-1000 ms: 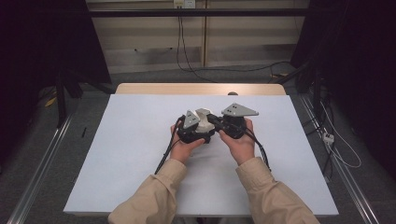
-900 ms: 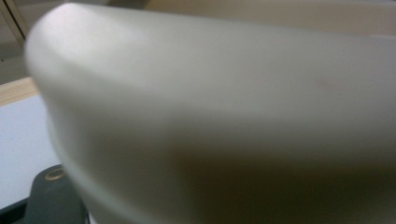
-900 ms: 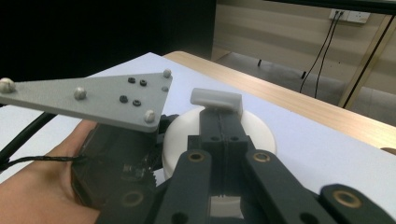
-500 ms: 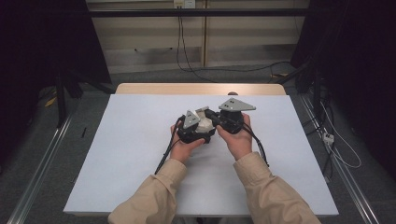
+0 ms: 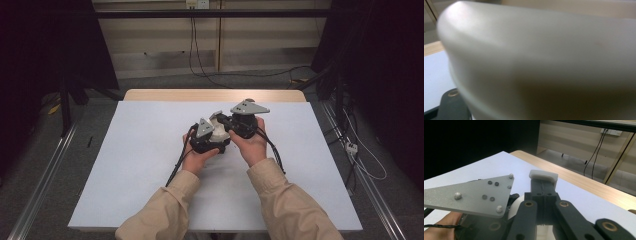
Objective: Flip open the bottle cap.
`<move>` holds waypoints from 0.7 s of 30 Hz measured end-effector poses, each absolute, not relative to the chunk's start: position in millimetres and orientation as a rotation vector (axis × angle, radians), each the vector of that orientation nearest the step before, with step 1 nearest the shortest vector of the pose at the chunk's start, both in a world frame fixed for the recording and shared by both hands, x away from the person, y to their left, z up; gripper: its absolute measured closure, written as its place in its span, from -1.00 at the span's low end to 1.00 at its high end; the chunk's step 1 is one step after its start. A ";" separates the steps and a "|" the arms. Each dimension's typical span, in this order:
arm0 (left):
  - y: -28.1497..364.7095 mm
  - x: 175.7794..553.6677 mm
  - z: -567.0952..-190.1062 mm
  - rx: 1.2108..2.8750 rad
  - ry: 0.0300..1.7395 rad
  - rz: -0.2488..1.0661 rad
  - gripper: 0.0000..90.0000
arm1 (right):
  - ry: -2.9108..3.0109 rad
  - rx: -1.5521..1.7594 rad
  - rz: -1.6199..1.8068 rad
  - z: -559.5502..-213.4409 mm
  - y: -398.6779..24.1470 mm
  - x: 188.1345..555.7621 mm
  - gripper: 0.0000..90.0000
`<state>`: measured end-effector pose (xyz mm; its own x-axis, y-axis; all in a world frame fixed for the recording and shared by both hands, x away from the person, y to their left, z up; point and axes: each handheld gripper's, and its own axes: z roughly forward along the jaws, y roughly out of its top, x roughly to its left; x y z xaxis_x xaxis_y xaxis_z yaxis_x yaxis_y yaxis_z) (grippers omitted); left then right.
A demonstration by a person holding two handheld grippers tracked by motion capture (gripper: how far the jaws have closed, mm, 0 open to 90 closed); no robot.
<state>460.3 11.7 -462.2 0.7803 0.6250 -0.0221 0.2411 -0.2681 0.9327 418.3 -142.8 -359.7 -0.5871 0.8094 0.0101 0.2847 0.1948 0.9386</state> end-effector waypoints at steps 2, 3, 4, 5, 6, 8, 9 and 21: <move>11.5 460.2 -462.3 1.845 0.664 0.427 -0.59 | 1.980 1.017 1.384 -359.8 -142.6 419.6 1.00; 11.5 460.2 -462.2 1.845 0.665 0.427 -0.59 | 1.979 1.018 1.385 -359.6 -142.4 420.1 1.00; 11.6 460.2 -462.3 1.845 0.665 0.427 -0.59 | 1.978 1.019 1.385 -359.3 -142.3 420.7 1.00; 11.4 460.1 -462.2 1.846 0.665 0.428 -0.59 | 1.979 1.018 1.383 -359.0 -142.4 421.3 1.00; 11.4 460.2 -462.2 1.846 0.665 0.427 -0.59 | 1.982 1.015 1.380 -358.5 -142.5 422.0 1.00; 11.5 460.2 -462.2 1.845 0.666 0.426 -0.59 | 1.980 1.013 1.381 -357.7 -142.3 423.6 1.00; 11.4 460.3 -462.2 1.846 0.665 0.426 -0.59 | 1.981 1.013 1.378 -357.4 -142.1 424.4 1.00; 11.7 460.7 -462.1 1.849 0.663 0.429 -0.59 | 1.986 1.013 1.374 -357.8 -139.0 431.6 1.00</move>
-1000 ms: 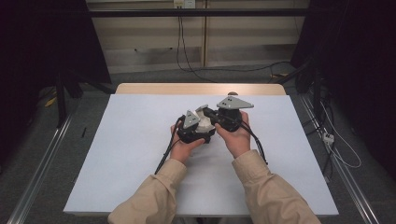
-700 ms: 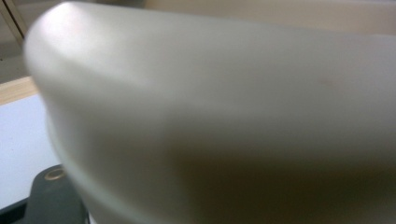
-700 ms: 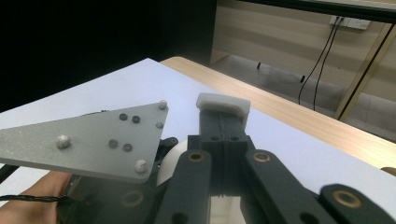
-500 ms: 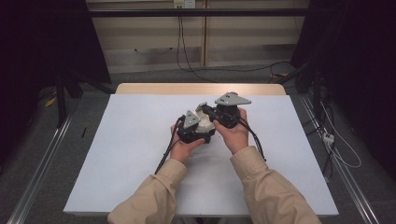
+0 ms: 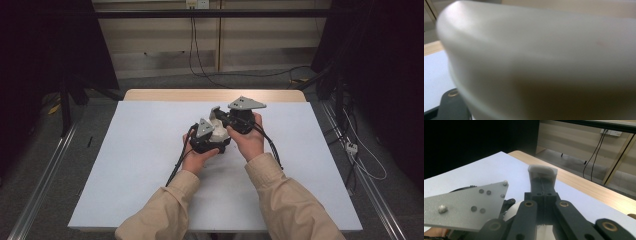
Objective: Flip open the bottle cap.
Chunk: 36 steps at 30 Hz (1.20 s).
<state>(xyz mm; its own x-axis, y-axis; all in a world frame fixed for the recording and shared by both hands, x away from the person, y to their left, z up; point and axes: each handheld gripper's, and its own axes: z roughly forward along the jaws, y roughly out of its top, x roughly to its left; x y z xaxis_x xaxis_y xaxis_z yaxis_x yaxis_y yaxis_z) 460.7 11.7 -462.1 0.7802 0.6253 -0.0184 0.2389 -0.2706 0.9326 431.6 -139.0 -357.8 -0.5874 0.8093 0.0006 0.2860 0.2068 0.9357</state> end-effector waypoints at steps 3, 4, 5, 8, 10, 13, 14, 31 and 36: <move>11.8 460.7 -462.0 1.850 0.663 0.431 -0.59 | 1.990 1.001 1.368 -355.9 -138.3 433.5 1.00; 11.7 460.7 -462.1 1.848 0.664 0.431 -0.59 | 1.992 0.999 1.366 -355.4 -138.1 434.2 1.00; 11.7 460.7 -462.1 1.848 0.665 0.431 -0.59 | 1.992 1.001 1.365 -355.1 -137.8 435.0 1.00; 11.6 460.6 -462.2 1.847 0.665 0.429 -0.59 | 1.990 1.003 1.362 -354.0 -136.9 437.0 1.00; 11.8 460.8 -462.1 1.849 0.664 0.433 -0.59 | 1.990 0.999 1.359 -353.7 -136.6 438.3 1.00; 11.9 460.9 -462.0 1.852 0.663 0.440 -0.59 | 1.989 1.001 1.359 -354.6 -136.4 440.0 1.00; 11.3 460.2 -462.2 1.844 0.677 0.433 -0.59 | 1.988 0.999 1.358 -355.0 -136.4 440.5 1.00; 12.0 460.9 -461.9 1.859 0.670 0.434 -0.59 | 1.998 0.996 1.344 -353.8 -133.7 448.6 1.00; 11.0 460.7 -462.3 1.846 0.677 0.428 -0.59 | 2.002 0.996 1.346 -354.7 -133.5 450.5 1.00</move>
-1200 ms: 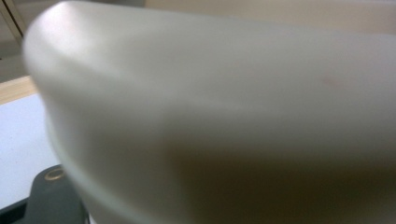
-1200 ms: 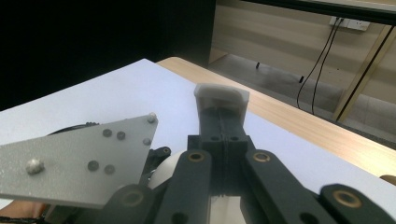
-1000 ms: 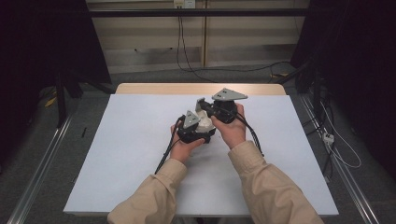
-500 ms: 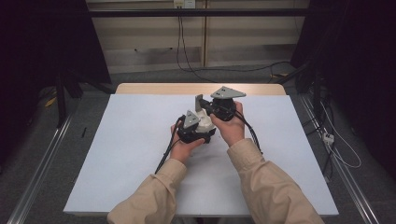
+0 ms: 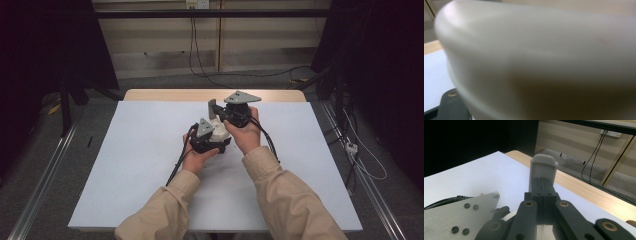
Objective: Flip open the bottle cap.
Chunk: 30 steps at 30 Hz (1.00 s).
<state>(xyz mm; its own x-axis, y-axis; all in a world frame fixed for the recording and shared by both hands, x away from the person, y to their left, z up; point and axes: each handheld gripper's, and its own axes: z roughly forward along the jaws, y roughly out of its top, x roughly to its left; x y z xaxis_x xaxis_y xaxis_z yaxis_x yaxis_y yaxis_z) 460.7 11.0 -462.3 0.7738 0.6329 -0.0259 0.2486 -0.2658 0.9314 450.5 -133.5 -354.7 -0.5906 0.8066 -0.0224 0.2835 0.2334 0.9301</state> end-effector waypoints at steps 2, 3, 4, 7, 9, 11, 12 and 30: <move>11.2 460.8 -462.2 1.847 0.677 0.429 -0.59 | 2.002 0.999 1.343 -355.5 -133.1 451.3 1.00; 10.9 460.6 -462.3 1.845 0.679 0.431 -0.59 | 2.001 0.997 1.343 -355.9 -132.9 451.8 1.00; 11.0 460.7 -462.3 1.847 0.679 0.433 -0.59 | 2.001 0.997 1.340 -356.2 -132.6 452.1 1.00; 11.1 460.9 -462.3 1.848 0.677 0.429 -0.59 | 2.001 0.997 1.343 -356.3 -132.7 453.2 1.00; 12.1 462.0 -462.0 1.858 0.665 0.432 -0.59 | 2.003 1.000 1.339 -356.5 -132.8 453.9 1.00; 11.7 461.8 -462.0 1.857 0.666 0.427 -0.59 | 2.004 1.000 1.337 -356.8 -133.0 454.8 1.00; 11.7 461.8 -462.0 1.858 0.666 0.427 -0.59 | 2.004 1.000 1.338 -356.9 -133.0 455.3 1.00; 11.7 462.2 -462.1 1.859 0.669 0.420 -0.59 | 2.011 0.996 1.331 -359.5 -129.1 463.5 1.00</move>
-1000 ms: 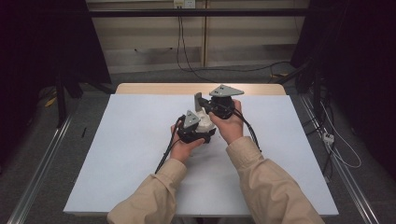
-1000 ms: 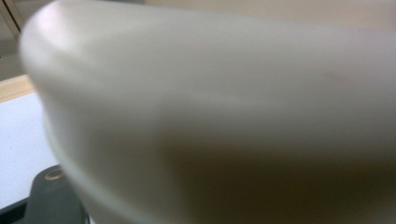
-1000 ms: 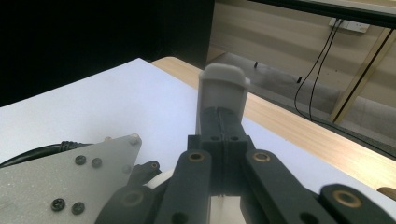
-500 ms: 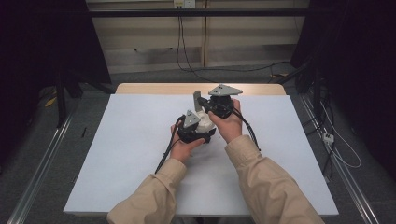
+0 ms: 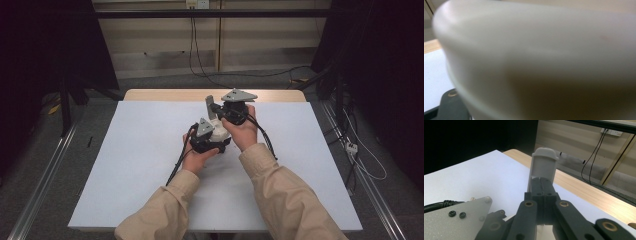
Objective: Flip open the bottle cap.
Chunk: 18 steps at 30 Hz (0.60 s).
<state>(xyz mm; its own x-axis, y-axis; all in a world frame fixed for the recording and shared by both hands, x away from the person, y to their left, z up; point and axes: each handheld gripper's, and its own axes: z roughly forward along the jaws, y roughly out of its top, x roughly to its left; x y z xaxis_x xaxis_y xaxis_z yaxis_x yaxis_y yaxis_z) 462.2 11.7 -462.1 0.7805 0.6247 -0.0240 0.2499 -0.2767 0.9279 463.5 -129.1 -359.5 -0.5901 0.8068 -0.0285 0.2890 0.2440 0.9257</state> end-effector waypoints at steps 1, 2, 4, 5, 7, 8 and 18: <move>11.6 462.2 -462.1 1.859 0.669 0.420 -0.59 | 2.013 1.000 1.331 -359.7 -128.8 463.8 1.00; 11.6 462.3 -462.1 1.859 0.669 0.420 -0.59 | 2.011 1.001 1.330 -360.0 -128.7 464.2 1.00; 11.0 461.7 -462.3 1.853 0.683 0.436 -0.59 | 2.012 0.999 1.328 -360.8 -128.7 465.0 1.00; 11.0 461.8 -462.3 1.853 0.683 0.435 -0.59 | 2.012 1.000 1.330 -361.2 -128.6 465.4 1.00; 11.9 462.6 -461.9 1.862 0.670 0.415 -0.59 | 2.015 1.002 1.327 -362.0 -128.4 466.2 1.00; 11.9 462.6 -462.0 1.861 0.671 0.416 -0.59 | 2.017 1.002 1.323 -362.4 -128.3 466.6 1.00; 11.1 462.4 -462.2 1.858 0.674 0.415 -0.59 | 2.025 1.007 1.318 -365.1 -127.3 470.7 1.00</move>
<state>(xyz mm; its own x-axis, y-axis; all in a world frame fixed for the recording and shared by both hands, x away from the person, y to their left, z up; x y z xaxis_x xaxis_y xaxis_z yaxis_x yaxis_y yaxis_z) 462.4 11.1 -462.2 0.7800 0.6251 -0.0297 0.2548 -0.2739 0.9274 470.7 -127.3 -365.1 -0.5898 0.8071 -0.0258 0.3034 0.2512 0.9191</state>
